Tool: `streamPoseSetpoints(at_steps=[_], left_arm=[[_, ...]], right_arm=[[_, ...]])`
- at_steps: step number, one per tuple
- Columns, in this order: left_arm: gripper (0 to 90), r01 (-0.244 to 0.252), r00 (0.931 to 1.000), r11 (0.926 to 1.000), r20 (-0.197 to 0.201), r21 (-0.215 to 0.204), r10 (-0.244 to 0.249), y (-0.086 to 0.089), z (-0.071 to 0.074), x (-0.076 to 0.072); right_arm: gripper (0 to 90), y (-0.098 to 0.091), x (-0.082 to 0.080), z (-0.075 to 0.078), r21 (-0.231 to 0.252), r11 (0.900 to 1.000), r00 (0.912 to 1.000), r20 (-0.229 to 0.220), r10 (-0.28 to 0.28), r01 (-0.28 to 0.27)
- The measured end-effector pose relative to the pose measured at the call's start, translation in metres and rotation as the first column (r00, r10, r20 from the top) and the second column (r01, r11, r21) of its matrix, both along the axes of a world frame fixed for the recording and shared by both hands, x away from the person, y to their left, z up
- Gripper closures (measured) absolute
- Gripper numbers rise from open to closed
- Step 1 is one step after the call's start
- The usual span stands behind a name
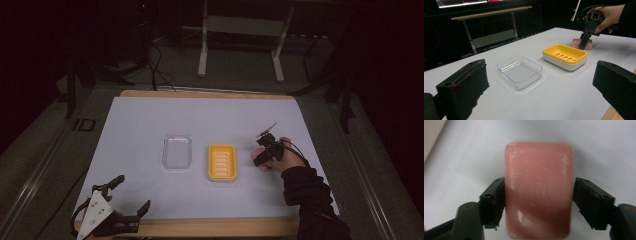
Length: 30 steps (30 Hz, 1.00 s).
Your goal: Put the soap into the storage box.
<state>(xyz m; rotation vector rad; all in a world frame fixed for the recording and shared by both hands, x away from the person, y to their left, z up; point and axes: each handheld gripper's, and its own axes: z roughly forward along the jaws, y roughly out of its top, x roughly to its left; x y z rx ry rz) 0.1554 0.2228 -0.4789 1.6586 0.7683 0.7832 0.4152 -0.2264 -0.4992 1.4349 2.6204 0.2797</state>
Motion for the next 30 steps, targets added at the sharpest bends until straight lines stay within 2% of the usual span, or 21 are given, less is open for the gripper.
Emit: streamPoseSetpoints(at_steps=[2,7,10,15,17,18,20,26,28,29,30], left_arm=[[0.3,0.0,1.0,1.0,0.0,0.0,0.0,0.0,0.0,0.0],[0.3,0.0,1.0,1.0,-0.001,0.003,0.0,0.0,0.0,0.0],[0.3,0.0,1.0,1.0,-0.002,0.003,0.0,0.0,0.0,0.0],[0.3,0.0,1.0,1.0,-0.002,0.001,0.0,0.0,0.0,0.0],[0.3,0.0,1.0,1.0,-0.002,0.0,0.0,0.0,0.0,0.0],[0.3,0.001,1.0,1.0,-0.002,0.003,-0.001,-0.001,0.0,0.0],[0.3,0.002,1.0,1.0,-0.004,0.003,-0.002,-0.001,-0.001,0.0],[0.3,0.02,0.9998,0.9998,-0.007,0.007,-0.02,-0.004,-0.002,0.0],[0.3,0.026,0.9996,0.9997,-0.009,0.006,-0.025,-0.004,-0.002,0.0],[0.3,0.045,0.9989,0.999,-0.014,0.0,-0.045,-0.005,-0.002,-0.001],[0.3,0.052,0.9985,0.9986,-0.015,0.001,-0.052,-0.006,-0.002,-0.001]], right_arm=[[34.8,0.001,0.0,-0.002,0.003,1.0,0.9998,-0.019,-0.001,0.001],[36.2,0.002,0.0,-0.002,0.002,0.9998,0.9995,-0.027,-0.018,0.018],[37.0,0.003,0.0,-0.001,0.001,0.9989,0.9983,-0.034,-0.048,0.048],[37.4,0.006,0.0,0.0,-0.012,0.9884,0.9871,-0.051,-0.152,0.151],[37.4,0.005,0.0,0.0,-0.007,0.9864,0.9847,-0.057,-0.165,0.164],[37.4,0.005,-0.001,0.001,0.002,0.9787,0.9759,-0.077,-0.205,0.205],[37.4,0.005,-0.002,0.002,0.003,0.9744,0.9712,-0.082,-0.224,0.225],[37.4,0.008,-0.007,0.009,0.006,0.9614,0.9582,-0.084,-0.274,0.275],[37.4,0.01,-0.008,0.011,-0.001,0.9608,0.9581,-0.075,-0.277,0.277],[37.4,0.013,-0.01,0.013,-0.016,0.9615,0.9596,-0.06,-0.275,0.274],[37.4,0.019,-0.013,0.017,-0.044,0.9587,0.9591,-0.023,-0.282,0.281]])
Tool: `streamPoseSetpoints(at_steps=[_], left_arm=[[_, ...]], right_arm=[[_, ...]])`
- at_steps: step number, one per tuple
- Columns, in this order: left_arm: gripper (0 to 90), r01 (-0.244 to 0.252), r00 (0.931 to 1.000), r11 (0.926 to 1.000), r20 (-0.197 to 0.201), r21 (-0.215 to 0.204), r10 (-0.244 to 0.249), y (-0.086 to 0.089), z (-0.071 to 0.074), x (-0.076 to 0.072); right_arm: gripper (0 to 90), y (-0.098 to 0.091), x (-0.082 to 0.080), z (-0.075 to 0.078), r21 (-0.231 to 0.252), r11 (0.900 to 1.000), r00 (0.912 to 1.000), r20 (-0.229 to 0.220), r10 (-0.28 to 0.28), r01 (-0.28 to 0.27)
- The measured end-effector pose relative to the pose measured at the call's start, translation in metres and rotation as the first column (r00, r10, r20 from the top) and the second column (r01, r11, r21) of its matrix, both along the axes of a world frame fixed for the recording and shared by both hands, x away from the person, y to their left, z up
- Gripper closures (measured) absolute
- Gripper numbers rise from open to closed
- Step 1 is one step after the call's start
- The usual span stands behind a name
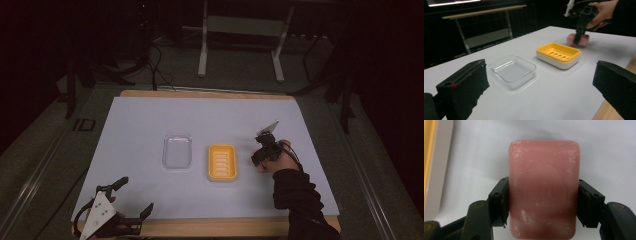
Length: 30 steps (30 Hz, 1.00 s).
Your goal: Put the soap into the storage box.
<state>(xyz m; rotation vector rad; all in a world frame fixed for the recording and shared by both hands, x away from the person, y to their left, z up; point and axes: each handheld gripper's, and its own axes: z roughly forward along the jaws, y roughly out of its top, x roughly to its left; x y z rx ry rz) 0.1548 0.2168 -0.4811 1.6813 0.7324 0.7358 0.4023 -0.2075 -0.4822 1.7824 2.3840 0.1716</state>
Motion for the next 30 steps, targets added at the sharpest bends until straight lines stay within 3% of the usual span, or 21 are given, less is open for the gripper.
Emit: streamPoseSetpoints(at_steps=[3,12,16,22,24,28,30], left_arm=[[0.3,0.02,0.9998,0.9998,-0.002,-0.001,-0.02,-0.001,0.0,0.0],[0.3,0.062,0.998,0.998,0.017,-0.012,-0.062,-0.007,0.004,0.002],[0.3,0.069,0.9975,0.9975,0.017,-0.016,-0.069,-0.009,0.005,0.006],[0.3,0.072,0.9973,0.9974,0.017,-0.01,-0.072,-0.012,0.005,0.01],[0.3,0.074,0.9971,0.9972,0.021,-0.01,-0.074,-0.013,0.005,0.01],[0.3,0.072,0.9972,0.9974,0.022,0.0,-0.072,-0.014,0.006,0.01],[0.3,0.071,0.9972,0.9975,0.025,0.004,-0.071,-0.013,0.006,0.009]], right_arm=[[37.4,0.005,-0.002,0.004,0.032,0.9995,0.9998,-0.017,-0.006,0.007],[37.4,0.019,-0.008,0.022,0.037,0.9964,0.9969,-0.018,-0.076,0.077],[37.4,0.026,-0.01,0.037,0.02,0.9947,0.9947,0.016,-0.101,0.101],[37.4,0.041,-0.013,0.06,0.047,0.9925,0.9914,0.061,-0.116,0.113],[37.4,0.054,-0.015,0.072,0.066,0.9919,0.9898,0.086,-0.114,0.109],[37.4,0.067,-0.018,0.081,0.07,0.9918,0.9882,0.102,-0.114,0.107],[37.4,0.083,-0.019,0.09,0.084,0.9925,0.9865,0.13,-0.1,0.089]])
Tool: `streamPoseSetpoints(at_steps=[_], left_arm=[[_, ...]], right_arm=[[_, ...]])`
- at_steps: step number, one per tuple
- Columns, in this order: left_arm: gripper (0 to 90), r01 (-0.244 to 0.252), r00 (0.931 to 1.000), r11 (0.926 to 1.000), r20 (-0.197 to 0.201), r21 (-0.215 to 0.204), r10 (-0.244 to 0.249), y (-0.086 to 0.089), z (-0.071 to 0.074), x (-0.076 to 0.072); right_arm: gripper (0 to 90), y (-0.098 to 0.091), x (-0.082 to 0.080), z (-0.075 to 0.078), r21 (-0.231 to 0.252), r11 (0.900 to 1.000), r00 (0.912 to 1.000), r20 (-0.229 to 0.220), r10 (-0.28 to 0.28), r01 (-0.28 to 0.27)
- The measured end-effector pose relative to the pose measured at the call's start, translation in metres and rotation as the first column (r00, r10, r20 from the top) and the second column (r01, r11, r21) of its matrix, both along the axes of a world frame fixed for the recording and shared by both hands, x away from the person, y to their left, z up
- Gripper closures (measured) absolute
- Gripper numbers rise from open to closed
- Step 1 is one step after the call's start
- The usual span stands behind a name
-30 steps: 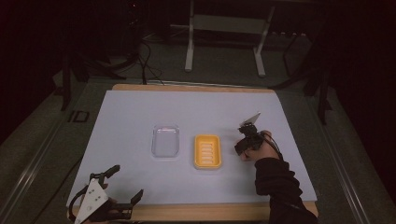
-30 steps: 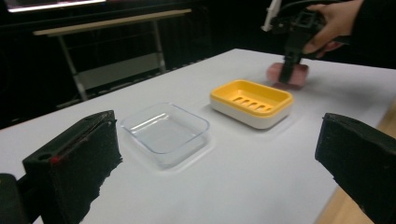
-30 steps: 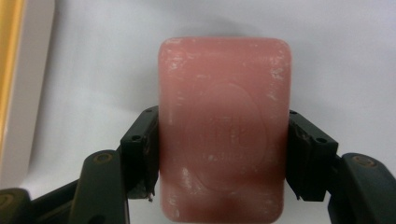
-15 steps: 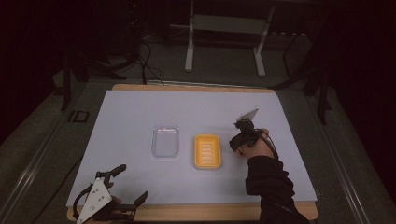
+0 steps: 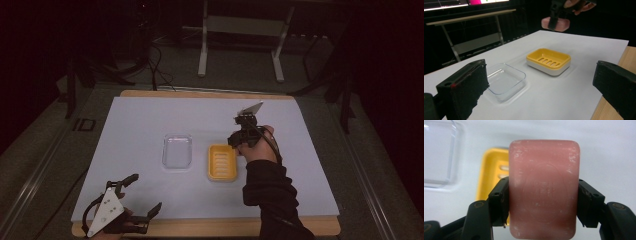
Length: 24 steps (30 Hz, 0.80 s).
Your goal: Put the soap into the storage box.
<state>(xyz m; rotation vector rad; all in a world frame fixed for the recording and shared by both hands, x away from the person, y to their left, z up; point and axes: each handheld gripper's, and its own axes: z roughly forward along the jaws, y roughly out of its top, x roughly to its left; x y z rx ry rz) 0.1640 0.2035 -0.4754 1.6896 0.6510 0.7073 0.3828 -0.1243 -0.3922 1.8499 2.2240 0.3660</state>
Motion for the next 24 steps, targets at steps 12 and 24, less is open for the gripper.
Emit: streamPoseSetpoints(at_steps=[12,24], left_arm=[[0.3,0.007,1.0,1.0,0.004,0.0,-0.007,0.0,0.0,-0.001],[0.3,0.012,0.9999,0.9999,0.004,-0.001,-0.012,-0.001,0.0,-0.001]], right_arm=[[37.4,0.032,-0.011,-0.012,0.103,0.994,0.9966,0.07,-0.043,0.036],[37.4,0.048,-0.014,-0.058,0.079,0.9951,0.9976,0.03,-0.062,0.059]])
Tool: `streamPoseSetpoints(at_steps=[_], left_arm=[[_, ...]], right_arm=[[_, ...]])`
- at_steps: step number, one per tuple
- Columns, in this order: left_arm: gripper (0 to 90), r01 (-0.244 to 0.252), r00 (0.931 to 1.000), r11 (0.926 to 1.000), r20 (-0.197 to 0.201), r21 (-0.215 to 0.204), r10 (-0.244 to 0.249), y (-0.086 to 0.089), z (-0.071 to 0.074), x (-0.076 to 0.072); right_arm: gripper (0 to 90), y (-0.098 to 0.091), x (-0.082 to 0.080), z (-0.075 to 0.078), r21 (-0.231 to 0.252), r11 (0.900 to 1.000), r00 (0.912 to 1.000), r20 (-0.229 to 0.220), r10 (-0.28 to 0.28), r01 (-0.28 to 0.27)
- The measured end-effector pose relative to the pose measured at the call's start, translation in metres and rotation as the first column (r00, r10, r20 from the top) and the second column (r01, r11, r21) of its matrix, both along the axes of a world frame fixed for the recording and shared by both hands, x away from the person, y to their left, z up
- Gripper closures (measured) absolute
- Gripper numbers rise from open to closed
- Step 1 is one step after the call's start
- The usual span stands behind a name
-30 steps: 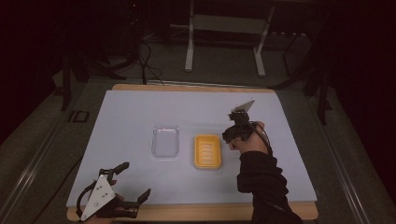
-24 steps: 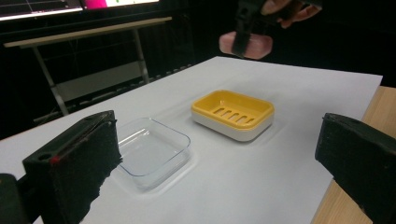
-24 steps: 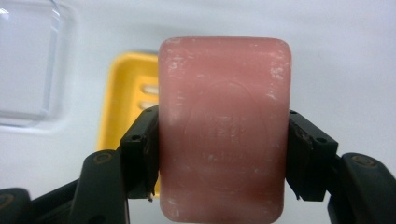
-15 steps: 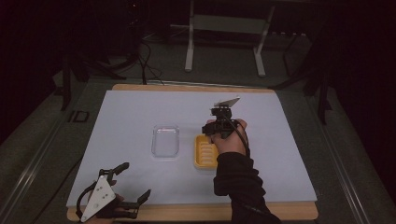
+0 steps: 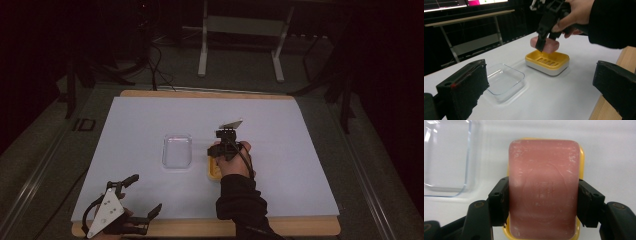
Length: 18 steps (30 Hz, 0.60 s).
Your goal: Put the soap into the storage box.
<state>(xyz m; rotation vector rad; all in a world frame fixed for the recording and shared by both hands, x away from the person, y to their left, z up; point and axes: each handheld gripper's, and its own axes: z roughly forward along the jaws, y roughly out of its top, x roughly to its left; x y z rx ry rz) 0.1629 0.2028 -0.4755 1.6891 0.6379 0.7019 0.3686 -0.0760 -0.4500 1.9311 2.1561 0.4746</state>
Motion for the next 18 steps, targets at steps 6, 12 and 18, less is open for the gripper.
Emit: streamPoseSetpoints(at_steps=[6,12,18], left_arm=[[0.3,0.005,1.0,1.0,0.002,0.001,-0.005,0.0,0.0,0.0],[0.3,0.01,0.9999,0.9999,0.0,0.005,-0.01,-0.001,0.0,0.0],[0.3,0.011,0.9999,0.9999,0.001,0.0,-0.011,0.0,0.0,0.0]], right_arm=[[37.4,0.001,0.0,-0.016,0.021,0.9996,0.9993,-0.032,-0.02,0.021],[37.3,0.004,0.001,-0.026,0.009,0.9996,0.9988,-0.041,-0.025,0.026],[37.3,0.001,0.001,-0.038,-0.004,0.9996,0.9978,-0.059,-0.03,0.029]])
